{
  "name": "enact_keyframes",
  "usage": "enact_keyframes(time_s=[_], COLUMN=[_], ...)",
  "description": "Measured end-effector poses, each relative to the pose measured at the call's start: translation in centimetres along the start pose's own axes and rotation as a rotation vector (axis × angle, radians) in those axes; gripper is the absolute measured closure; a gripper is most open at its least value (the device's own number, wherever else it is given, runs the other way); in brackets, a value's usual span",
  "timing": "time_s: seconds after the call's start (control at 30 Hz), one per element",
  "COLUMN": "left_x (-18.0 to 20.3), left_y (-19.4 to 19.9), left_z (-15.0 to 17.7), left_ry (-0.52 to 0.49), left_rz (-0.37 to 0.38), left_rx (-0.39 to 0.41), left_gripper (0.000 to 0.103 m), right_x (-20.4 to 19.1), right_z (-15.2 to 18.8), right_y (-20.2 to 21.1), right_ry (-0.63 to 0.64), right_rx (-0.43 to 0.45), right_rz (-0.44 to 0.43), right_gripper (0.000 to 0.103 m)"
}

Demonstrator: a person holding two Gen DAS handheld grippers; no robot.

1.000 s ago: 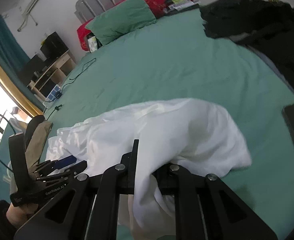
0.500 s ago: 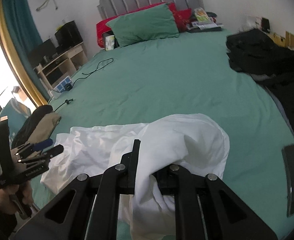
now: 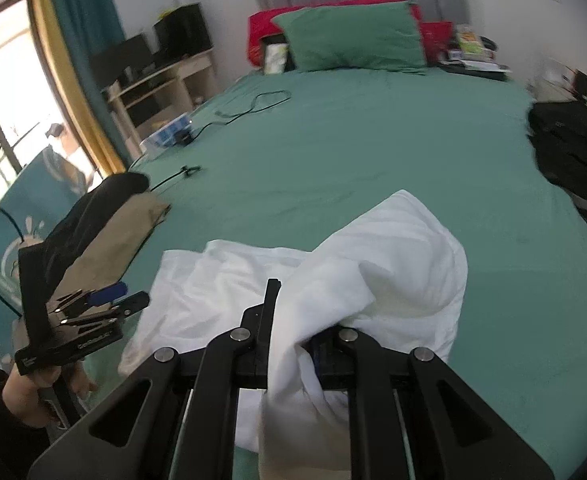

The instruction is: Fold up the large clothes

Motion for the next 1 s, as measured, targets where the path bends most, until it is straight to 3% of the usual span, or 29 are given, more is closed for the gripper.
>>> enact_keyframes(time_s=[0.23,0.47,0.57,0.6,0.73,0.87,1.0], left_x=[-1.6,-5.4,-6.7,-6.8,-6.9,-5.7,-1.7], left_y=[-0.8,1.1,1.7,2.0,2.5,2.7,3.9], left_z=[-0.1,0.3,0.3,0.3,-0.3,-0.8,-2.2], left_ry=[0.026,0.115,0.131,0.136,0.162,0.149,0.111], left_rz=[0.048,0.034,0.007,0.008,0.030,0.066,0.211], left_rx=[-0.013,-0.007,-0.003,0.004,0.016,0.032,0.071], left_gripper=[0.046,0.046,0.046,0.046,0.046,0.046,0.046], right_x=[-7.7,-13.9,-16.0,-16.8,-19.4,-18.7,-15.0], right_z=[0.5,4.9,7.1,7.9,9.4,9.6,8.2], right_y=[-3.8,-7.9,-8.5,-8.5,-6.8,-4.4,-0.4], right_ry=[0.076,0.114,0.159,0.173,0.243,0.270,0.219], right_rx=[-0.078,-0.229,-0.287,-0.313,-0.313,-0.275,-0.179], right_rz=[-0.055,-0.143,-0.199,-0.238,-0.332,-0.322,-0.304], right_gripper=[0.091,0.087,0.069,0.055,0.038,0.038,0.038])
Point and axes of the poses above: each gripper's, at about its wrist camera, not at the fingertips, and y roughly against the way its jaws point, x to its right, z to its underside, the point moved 10 cm from there along -y, roughly the way its jaws point, and after that the axes turned 9 degrees about z, right-handed, at the moved point
